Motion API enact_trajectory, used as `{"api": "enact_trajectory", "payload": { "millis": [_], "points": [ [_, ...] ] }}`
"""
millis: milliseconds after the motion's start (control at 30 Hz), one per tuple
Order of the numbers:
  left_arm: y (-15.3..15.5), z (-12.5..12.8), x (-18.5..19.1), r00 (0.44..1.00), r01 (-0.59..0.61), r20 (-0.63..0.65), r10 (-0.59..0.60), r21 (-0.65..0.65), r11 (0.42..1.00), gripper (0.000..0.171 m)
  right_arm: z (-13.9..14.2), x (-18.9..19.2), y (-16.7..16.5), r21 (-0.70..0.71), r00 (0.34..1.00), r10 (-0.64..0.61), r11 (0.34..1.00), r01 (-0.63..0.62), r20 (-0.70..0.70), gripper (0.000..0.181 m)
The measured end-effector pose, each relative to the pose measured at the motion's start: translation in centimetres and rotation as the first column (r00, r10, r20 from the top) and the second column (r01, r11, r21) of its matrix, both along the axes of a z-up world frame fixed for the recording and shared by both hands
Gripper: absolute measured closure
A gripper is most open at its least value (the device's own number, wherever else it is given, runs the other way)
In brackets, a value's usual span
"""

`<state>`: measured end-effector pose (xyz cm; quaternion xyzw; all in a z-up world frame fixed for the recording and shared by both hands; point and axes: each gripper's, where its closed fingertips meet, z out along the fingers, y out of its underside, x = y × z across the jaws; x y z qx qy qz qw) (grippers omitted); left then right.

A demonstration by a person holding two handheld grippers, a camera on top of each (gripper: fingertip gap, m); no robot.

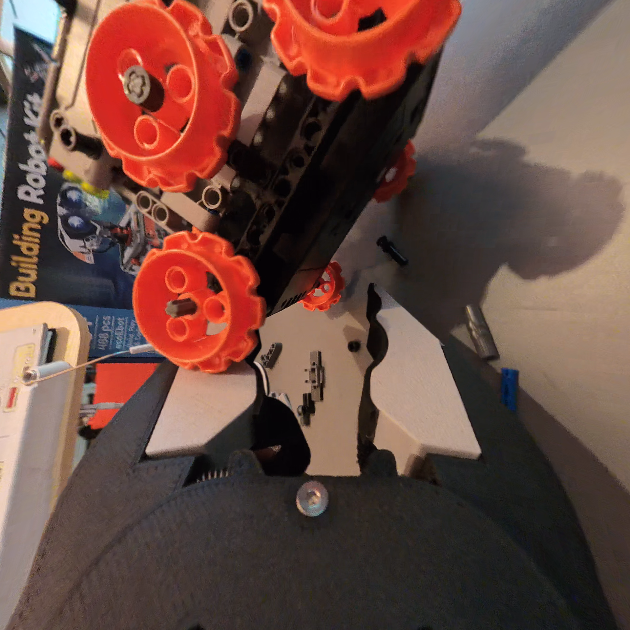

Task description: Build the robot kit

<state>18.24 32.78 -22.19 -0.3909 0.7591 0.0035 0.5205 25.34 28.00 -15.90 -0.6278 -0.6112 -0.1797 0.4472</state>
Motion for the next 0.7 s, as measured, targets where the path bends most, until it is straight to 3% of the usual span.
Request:
{"api": "enact_trajectory", "payload": {
  "millis": [100, 200, 300, 367, 500, 700],
  "points": [
    [-0.6, -0.4, -0.8, 0.998, 0.056, -0.032, -0.054, 0.090, 0.994, 0.114, 0.1, -1.0, -0.9, 0.073, 0.992, 0.036, 0.996, -0.045, 0.123, 0.113],
    [-1.1, -0.7, -1.3, 0.994, 0.102, -0.058, -0.091, 0.230, 0.968, 0.128, 0.0, -1.6, -1.8, 0.102, 0.976, 0.033, 0.993, -0.056, 0.216, 0.116],
    [-1.3, -0.9, -1.3, 0.994, 0.105, -0.071, -0.089, 0.278, 0.955, 0.132, -0.5, -1.8, -2.4, 0.112, 0.965, 0.014, 0.993, -0.045, 0.264, 0.117],
    [-1.3, -1.2, -1.2, 0.992, 0.112, -0.092, -0.089, 0.299, 0.948, 0.128, -0.6, -1.4, -2.5, 0.120, 0.962, -0.009, 0.992, -0.025, 0.272, 0.118],
    [-2.0, -2.0, -0.3, 0.984, 0.142, -0.152, -0.096, 0.328, 0.934, 0.145, -1.9, -0.4, -3.3, 0.092, 0.953, -0.018, 0.996, -0.010, 0.303, 0.116],
    [-0.8, -2.5, 1.4, 0.976, 0.094, -0.217, -0.025, 0.315, 0.944, 0.144, -1.9, 1.8, -2.2, 0.085, 0.946, -0.029, 0.996, 0.002, 0.324, 0.122]
  ]
}}
